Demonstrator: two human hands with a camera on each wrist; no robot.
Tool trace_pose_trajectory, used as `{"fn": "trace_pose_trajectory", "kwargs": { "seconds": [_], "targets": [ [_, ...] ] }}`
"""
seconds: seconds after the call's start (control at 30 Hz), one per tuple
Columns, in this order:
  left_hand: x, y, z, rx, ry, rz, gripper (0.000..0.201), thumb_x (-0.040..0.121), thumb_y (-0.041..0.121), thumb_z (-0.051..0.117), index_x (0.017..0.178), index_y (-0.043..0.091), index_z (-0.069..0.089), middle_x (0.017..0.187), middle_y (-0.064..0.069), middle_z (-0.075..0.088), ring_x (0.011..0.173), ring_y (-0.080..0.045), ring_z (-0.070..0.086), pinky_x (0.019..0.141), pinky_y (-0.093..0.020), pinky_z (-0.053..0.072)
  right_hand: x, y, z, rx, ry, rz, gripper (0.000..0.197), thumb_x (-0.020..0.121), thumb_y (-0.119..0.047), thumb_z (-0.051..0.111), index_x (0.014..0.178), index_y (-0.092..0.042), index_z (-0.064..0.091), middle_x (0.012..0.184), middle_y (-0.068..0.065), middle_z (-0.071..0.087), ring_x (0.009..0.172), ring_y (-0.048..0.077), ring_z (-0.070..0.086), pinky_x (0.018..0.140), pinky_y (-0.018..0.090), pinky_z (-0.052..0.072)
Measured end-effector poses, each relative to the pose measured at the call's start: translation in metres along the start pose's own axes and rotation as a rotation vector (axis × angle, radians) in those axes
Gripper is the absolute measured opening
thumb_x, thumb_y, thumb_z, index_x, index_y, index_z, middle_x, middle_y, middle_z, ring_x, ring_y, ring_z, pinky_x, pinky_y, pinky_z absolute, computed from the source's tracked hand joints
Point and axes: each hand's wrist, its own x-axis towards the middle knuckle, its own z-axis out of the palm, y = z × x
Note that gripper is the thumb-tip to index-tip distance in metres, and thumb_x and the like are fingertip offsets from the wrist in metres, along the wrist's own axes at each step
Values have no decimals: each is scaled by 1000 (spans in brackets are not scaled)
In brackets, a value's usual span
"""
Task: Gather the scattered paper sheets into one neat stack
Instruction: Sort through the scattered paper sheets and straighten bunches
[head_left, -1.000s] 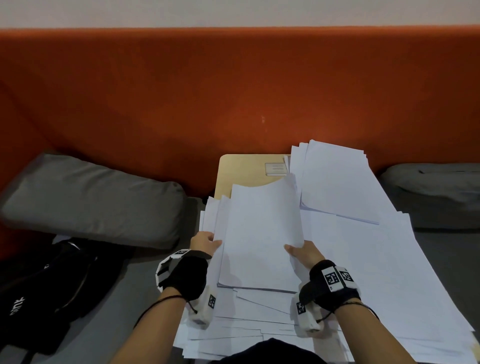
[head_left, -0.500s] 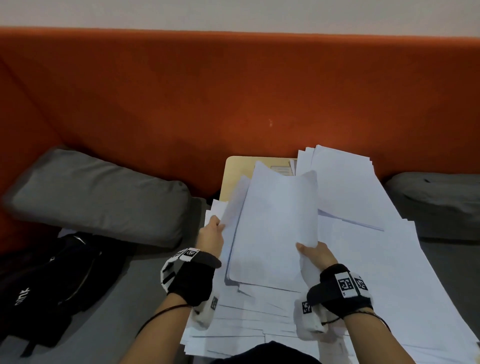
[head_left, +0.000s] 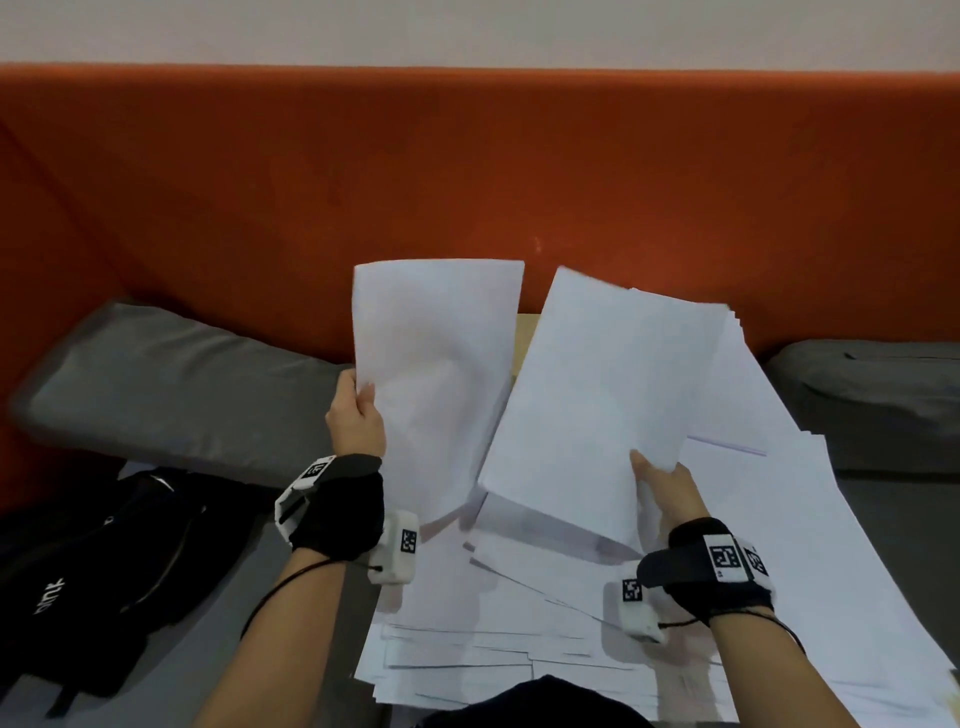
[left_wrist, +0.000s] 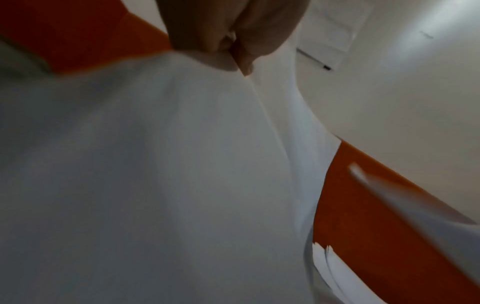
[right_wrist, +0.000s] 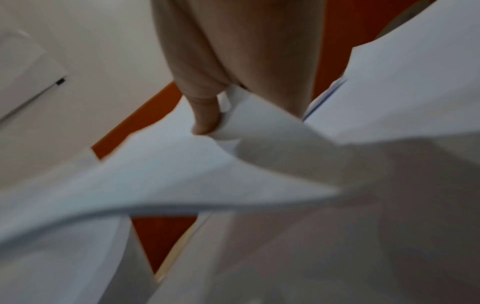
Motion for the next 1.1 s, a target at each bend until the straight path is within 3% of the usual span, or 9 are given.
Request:
{"fn": "trace_pose_trajectory", "kwargs": {
  "seconds": [0.13, 0.3, 0.47, 0.53, 0.63, 0.77, 0.9, 1.0, 1.1],
  "targets": [
    [-1, -20, 9, -163, -186, -110, 15, 90, -2, 43, 102, 0, 53, 99, -15, 63, 89, -25, 58, 85, -34, 42, -5, -21, 14, 45, -87, -81, 39, 91, -18, 58, 125, 1, 53, 122, 15, 60, 115, 31, 56, 102, 41, 42],
    [-9, -2, 15, -318, -304, -132, 20, 95, -7, 36, 100, 7, 49, 87, -1, 60, 73, -1, 59, 74, -15, 46, -6, -29, 52, -75, -156, -104, 41, 90, -17, 59, 126, 1, 52, 125, 18, 58, 115, 33, 56, 103, 44, 42],
    [-4, 6, 14, -268, -330, -23, 19, 99, 4, 35, 101, 14, 52, 93, 1, 59, 73, 13, 55, 74, -12, 44, -2, -38, 83, -110, -243, -115, 46, 90, -21, 60, 129, 1, 49, 129, 16, 56, 119, 32, 53, 107, 46, 38],
    [-9, 10, 15, -215, -329, 9, 20, 99, 17, 38, 110, 11, 54, 98, 0, 60, 79, 5, 56, 70, -13, 42, 1, -44, 94, -140, -281, -127, 46, 90, -22, 60, 129, 1, 50, 130, 17, 56, 119, 32, 54, 107, 44, 39],
    [-19, 13, 18, -116, -350, 64, 44, 89, 34, 45, 126, 10, 49, 105, 3, 61, 90, -10, 58, 71, -7, 42, 1, -48, 106, -186, -311, -142, 43, 92, -19, 57, 128, 3, 50, 128, 20, 56, 117, 34, 54, 101, 37, 42],
    [-21, 6, 29, 89, -475, 54, 50, 91, 6, 51, 137, 10, 36, 120, -15, 60, 106, -30, 60, 88, -29, 46, 2, -40, 110, -212, -295, -118, 42, 93, -18, 55, 129, 3, 49, 128, 20, 56, 117, 34, 54, 92, 30, 41],
    [-16, -4, 38, 171, -454, -16, 54, 87, -8, 43, 137, 13, 40, 112, -25, 61, 103, -40, 60, 89, -41, 49, 5, -35, 109, -221, -284, -125, 42, 91, -15, 58, 128, 1, 49, 128, 19, 56, 117, 33, 54, 96, 34, 42],
    [-9, 6, 28, 53, -391, 90, 47, 87, -11, 46, 131, 7, 47, 109, -19, 65, 99, -29, 63, 84, -27, 46, 7, -41, 103, -122, -272, -169, 50, 86, -14, 66, 130, -3, 45, 126, 10, 55, 118, 25, 53, 98, 33, 41],
    [6, 28, 8, -106, -364, 206, 38, 87, -12, 49, 121, 5, 54, 102, -4, 62, 85, 2, 61, 78, -8, 44, 9, -55, 98, -8, -297, -191, 79, 74, -34, 76, 138, -14, 34, 133, -1, 46, 123, 19, 46, 103, 37, 39]
  ]
}}
